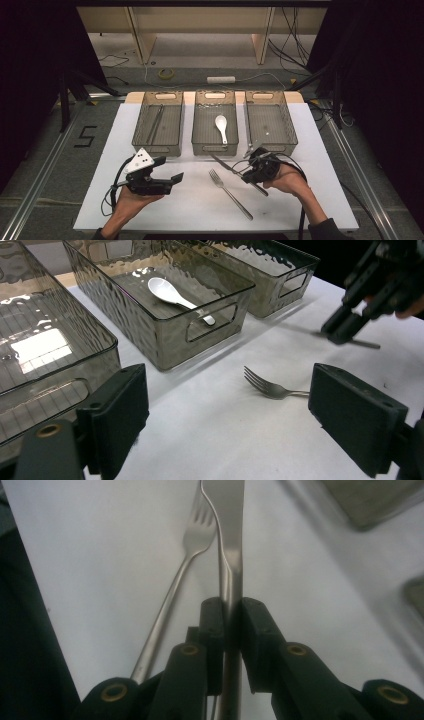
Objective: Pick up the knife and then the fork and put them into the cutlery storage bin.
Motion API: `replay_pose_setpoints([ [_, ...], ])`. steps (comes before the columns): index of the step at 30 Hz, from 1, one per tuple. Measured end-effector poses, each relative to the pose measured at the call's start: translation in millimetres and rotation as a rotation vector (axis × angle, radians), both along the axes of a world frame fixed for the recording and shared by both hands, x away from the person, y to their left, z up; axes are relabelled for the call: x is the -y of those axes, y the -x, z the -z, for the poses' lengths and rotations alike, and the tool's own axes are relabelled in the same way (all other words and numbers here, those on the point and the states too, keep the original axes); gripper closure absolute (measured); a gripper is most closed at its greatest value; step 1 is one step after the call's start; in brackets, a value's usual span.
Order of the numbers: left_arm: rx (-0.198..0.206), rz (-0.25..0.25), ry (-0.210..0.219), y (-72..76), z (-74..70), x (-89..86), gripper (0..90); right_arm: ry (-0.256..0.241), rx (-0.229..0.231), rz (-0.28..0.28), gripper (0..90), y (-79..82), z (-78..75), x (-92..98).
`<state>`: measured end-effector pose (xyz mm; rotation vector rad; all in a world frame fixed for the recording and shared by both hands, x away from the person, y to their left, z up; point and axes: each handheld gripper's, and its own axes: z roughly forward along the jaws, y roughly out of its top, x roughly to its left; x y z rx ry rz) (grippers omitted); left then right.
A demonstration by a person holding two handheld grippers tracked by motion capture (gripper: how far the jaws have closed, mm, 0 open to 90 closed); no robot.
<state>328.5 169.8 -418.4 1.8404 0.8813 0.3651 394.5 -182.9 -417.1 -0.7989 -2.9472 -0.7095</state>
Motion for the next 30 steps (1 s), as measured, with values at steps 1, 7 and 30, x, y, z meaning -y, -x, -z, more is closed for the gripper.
replay_pose_setpoints([
  [1, 0.0, 0.0, 0.0, 0.0, 0.0, 0.0, 15.9, -0.017, 0.0, 0.017, 81.1, -2.6, -4.0, 3.2],
  [7, 0.001, 0.0, 0.002, 0.1, -0.3, 0.1, 15.8, -0.111, 0.026, 0.084, 81.2, -25.4, -28.5, 22.1],
  [30, 0.004, 0.004, 0.004, 0.2, -1.0, -0.5, 15.8, -0.317, -0.065, 0.454, 81.2, -123.6, -42.9, 75.8],
])
